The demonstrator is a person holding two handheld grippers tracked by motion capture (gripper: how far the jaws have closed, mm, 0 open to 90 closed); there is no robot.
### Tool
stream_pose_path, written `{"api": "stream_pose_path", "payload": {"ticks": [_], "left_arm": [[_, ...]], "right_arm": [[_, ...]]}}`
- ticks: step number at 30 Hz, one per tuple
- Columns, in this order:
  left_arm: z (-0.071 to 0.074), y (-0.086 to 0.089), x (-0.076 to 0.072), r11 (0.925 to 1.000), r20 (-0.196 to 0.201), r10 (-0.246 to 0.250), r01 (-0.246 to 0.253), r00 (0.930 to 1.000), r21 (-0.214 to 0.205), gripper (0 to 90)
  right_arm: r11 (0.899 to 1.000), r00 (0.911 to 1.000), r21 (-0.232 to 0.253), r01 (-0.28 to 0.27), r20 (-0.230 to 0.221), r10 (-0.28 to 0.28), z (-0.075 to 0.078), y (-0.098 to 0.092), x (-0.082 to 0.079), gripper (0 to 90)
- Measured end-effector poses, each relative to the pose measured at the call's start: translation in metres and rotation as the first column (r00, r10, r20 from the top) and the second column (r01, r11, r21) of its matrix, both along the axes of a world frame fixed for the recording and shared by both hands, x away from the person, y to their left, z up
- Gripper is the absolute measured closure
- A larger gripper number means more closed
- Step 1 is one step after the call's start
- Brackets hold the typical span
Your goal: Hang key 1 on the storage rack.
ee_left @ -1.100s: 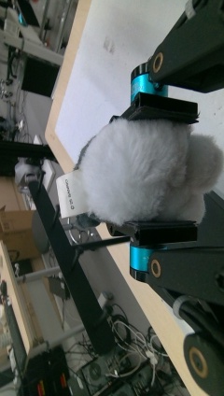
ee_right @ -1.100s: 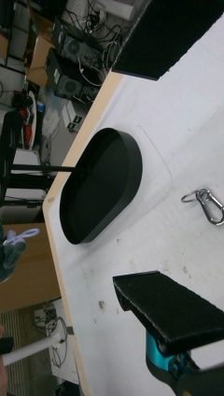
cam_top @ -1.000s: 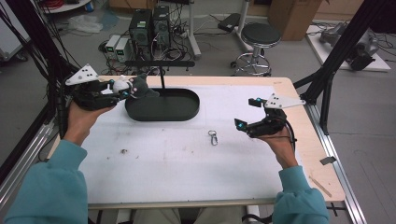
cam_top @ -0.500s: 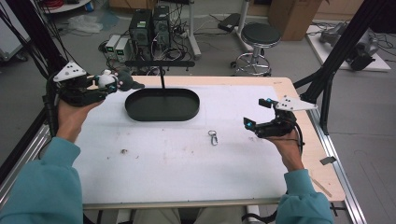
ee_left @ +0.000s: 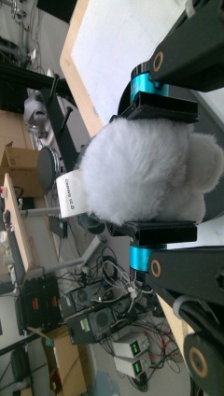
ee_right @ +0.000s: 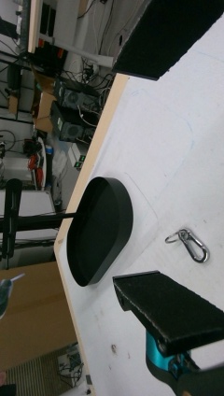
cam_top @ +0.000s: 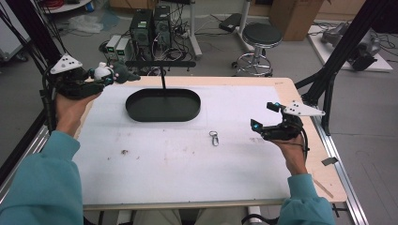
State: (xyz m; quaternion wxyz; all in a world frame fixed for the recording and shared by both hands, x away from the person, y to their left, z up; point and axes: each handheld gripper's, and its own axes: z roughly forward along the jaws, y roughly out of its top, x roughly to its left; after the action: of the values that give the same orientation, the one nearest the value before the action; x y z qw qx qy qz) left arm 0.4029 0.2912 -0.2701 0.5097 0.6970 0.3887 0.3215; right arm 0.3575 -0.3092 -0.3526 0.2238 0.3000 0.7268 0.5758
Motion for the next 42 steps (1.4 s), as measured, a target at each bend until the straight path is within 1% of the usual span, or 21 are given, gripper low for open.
{"api": "stream_pose_path", "payload": {"ticks": [1, 3, 5, 7, 9, 10, 12, 14, 15, 16, 19, 21, 25, 28, 33, 36, 38, 40, 41, 42], "left_arm": [[0.001, 0.000, 0.001, 1.0000, 0.000, 0.003, -0.003, 1.0000, 0.000, 53.3], [0.003, 0.000, 0.003, 1.0000, 0.001, 0.009, -0.009, 1.0000, -0.001, 53.2], [0.004, 0.000, 0.006, 1.0000, -0.005, 0.004, -0.004, 1.0000, -0.002, 53.2], [0.006, -0.002, 0.007, 1.0000, -0.002, 0.007, -0.007, 1.0000, 0.004, 53.2], [0.007, -0.003, 0.009, 0.9999, -0.002, 0.010, -0.010, 0.9999, 0.005, 53.2], [0.007, -0.003, 0.009, 0.9999, 0.002, 0.010, -0.010, 0.9999, 0.005, 53.2], [0.008, -0.003, 0.011, 0.9999, -0.002, 0.014, -0.014, 0.9999, -0.003, 53.2], [0.008, -0.003, 0.013, 0.9998, -0.001, 0.017, -0.017, 0.9999, 0.007, 53.2], [0.009, -0.004, 0.014, 0.9999, -0.002, 0.014, -0.014, 0.9999, 0.004, 53.2], [0.009, -0.004, 0.015, 0.9999, -0.002, 0.015, -0.015, 0.9999, 0.003, 53.2], [0.012, -0.007, 0.018, 0.9999, 0.000, 0.012, -0.012, 0.9999, 0.003, 53.2], [0.014, -0.009, 0.020, 0.9998, 0.000, 0.014, -0.014, 0.9999, 0.013, 53.2], [0.016, -0.011, 0.024, 0.9995, 0.001, 0.026, -0.026, 0.9996, 0.018, 53.2], [0.016, -0.011, 0.026, 0.9991, 0.001, 0.037, -0.037, 0.9993, 0.022, 53.2], [0.014, -0.011, 0.029, 0.9988, 0.002, 0.049, -0.049, 0.9988, 0.009, 53.2], [0.013, -0.012, 0.030, 0.9977, 0.008, 0.063, -0.063, 0.9980, 0.025, 53.2], [0.012, -0.012, 0.031, 0.9969, 0.008, 0.074, -0.074, 0.9972, 0.027, 53.2], [0.011, -0.010, 0.031, 0.9962, 0.015, 0.082, -0.083, 0.9965, 0.029, 53.2], [0.010, -0.009, 0.031, 0.9965, 0.022, 0.081, -0.081, 0.9965, 0.018, 53.1], [0.009, -0.009, 0.031, 0.9965, 0.017, 0.083, -0.083, 0.9964, 0.013, 53.1]], "right_arm": [[1.000, 0.9999, 0.004, 0.005, -0.012, -0.005, 0.000, 0.000, 0.000, 0.6], [1.000, 1.0000, 0.003, 0.001, -0.002, -0.001, 0.000, -0.001, 0.000, 0.6], [1.000, 1.0000, 0.011, -0.002, 0.003, 0.001, 0.000, -0.002, 0.000, 0.6], [1.000, 1.0000, 0.008, -0.003, -0.001, 0.003, 0.000, -0.003, 0.001, 0.6], [1.000, 0.9999, 0.010, -0.002, -0.016, 0.002, -0.001, -0.003, 0.001, 0.6], [1.000, 1.0000, 0.009, -0.003, -0.010, 0.003, -0.001, -0.003, 0.002, 0.6], [1.000, 1.0000, 0.011, -0.003, -0.008, 0.003, -0.001, -0.003, 0.002, 0.6], [1.000, 0.9999, 0.012, -0.010, -0.010, 0.010, -0.001, -0.003, 0.002, 0.5], [1.000, 0.9999, 0.010, -0.012, -0.005, 0.013, -0.001, -0.003, 0.002, 0.5], [1.000, 0.9998, 0.011, -0.012, -0.013, 0.012, -0.001, -0.002, 0.002, 0.6], [1.000, 0.9999, 0.015, -0.013, -0.010, 0.013, -0.001, -0.002, 0.002, 0.6], [1.000, 0.9999, 0.018, -0.011, -0.012, 0.012, -0.001, -0.003, 0.003, 0.6], [1.000, 0.9999, 0.017, -0.011, -0.013, 0.011, -0.001, -0.002, 0.002, 0.6], [1.000, 0.9998, 0.017, -0.016, -0.008, 0.016, 0.000, -0.002, 0.001, 0.6], [1.000, 0.9998, 0.018, -0.014, -0.011, 0.014, -0.001, -0.003, 0.002, 0.6], [1.000, 0.9996, 0.019, -0.023, -0.016, 0.023, -0.001, -0.002, 0.002, 0.5], [1.000, 0.9996, 0.011, -0.026, -0.014, 0.026, -0.001, -0.002, 0.002, 0.6], [1.000, 0.9995, 0.011, -0.027, -0.015, 0.027, -0.001, -0.002, 0.002, 0.6], [1.000, 0.9995, 0.014, -0.027, -0.015, 0.027, -0.001, -0.001, 0.002, 0.6], [1.000, 0.9995, 0.014, -0.027, -0.014, 0.027, -0.001, -0.001, 0.002, 0.5]]}}
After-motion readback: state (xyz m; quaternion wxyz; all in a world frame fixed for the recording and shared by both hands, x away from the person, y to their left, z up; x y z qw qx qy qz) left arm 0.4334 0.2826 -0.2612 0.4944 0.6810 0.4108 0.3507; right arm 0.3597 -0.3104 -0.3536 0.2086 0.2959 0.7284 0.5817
